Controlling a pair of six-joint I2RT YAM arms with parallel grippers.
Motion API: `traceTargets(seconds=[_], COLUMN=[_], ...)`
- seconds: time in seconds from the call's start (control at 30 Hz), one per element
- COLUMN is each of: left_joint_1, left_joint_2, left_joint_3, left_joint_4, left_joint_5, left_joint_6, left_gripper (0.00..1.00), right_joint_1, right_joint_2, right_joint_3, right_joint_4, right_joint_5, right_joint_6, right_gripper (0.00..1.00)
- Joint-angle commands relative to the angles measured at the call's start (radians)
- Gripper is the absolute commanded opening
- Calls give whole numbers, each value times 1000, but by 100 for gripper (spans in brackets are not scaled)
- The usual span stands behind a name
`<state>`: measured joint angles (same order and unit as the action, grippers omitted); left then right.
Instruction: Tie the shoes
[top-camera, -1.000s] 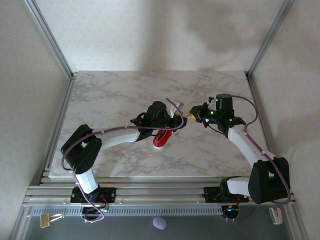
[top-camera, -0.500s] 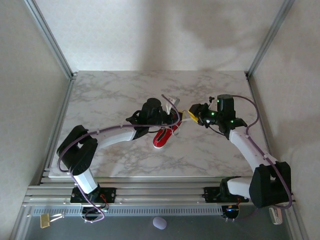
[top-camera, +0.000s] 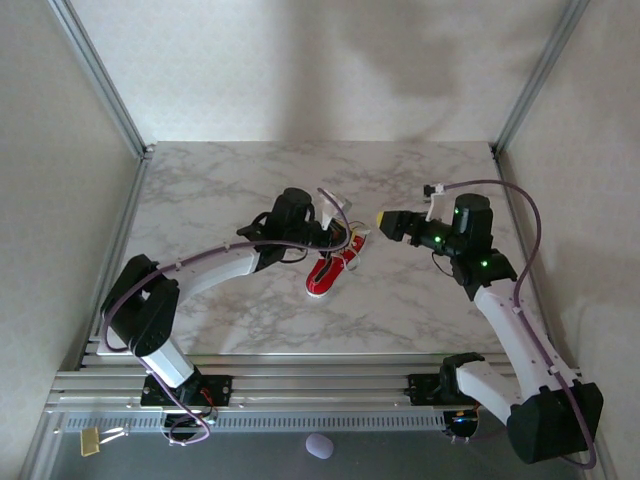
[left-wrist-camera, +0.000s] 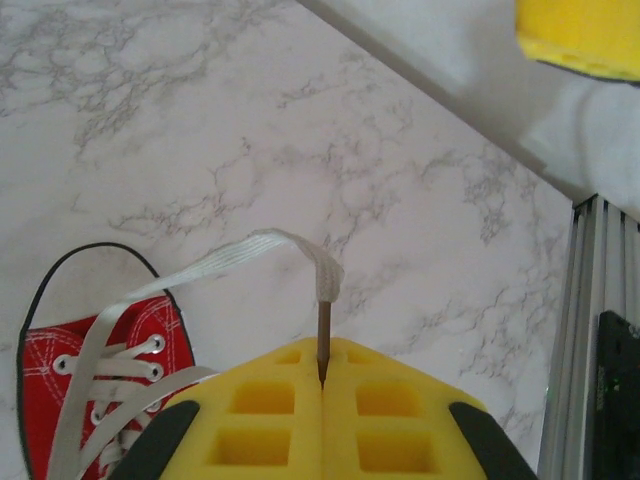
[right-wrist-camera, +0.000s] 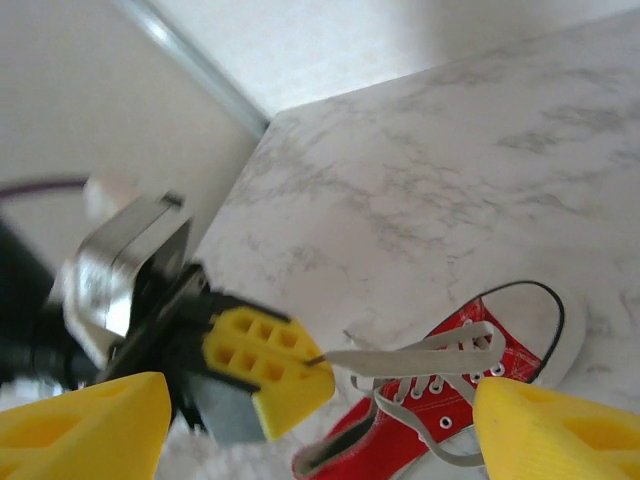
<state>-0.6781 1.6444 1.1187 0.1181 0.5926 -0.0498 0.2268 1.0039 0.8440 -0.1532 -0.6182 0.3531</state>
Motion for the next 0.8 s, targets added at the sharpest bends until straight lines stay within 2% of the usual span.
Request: traceTargets(seconds=[0.0, 0.1, 0.2, 0.37, 0.5, 0.77], left_joint_1=[25, 38, 50, 64, 67, 69], left_joint_2=[-31, -29, -21, 9, 19, 22], left_joint_3=[40, 52, 70, 119, 144, 163], left_joint_4=[-88, -120, -160, -243, -279, -311], left_joint_5=[78, 106, 145, 219, 233, 250], left_joint_6=[97, 146, 195, 257, 284, 303], left_gripper=[0, 0, 0, 0, 0, 0], right_joint_1=[1, 0, 1, 1, 2, 22], right_joint_2=[53, 115, 174, 281, 369, 492], right_joint_3=[18, 21, 48, 148, 237, 319], right_joint_4=[2, 46, 21, -142, -284, -381], right_joint_5=[-220, -371, -447, -489, -529, -551], right_joint_6=[-291, -369, -480, -701, -838, -928], right_gripper=[76, 74, 73, 73, 70, 67])
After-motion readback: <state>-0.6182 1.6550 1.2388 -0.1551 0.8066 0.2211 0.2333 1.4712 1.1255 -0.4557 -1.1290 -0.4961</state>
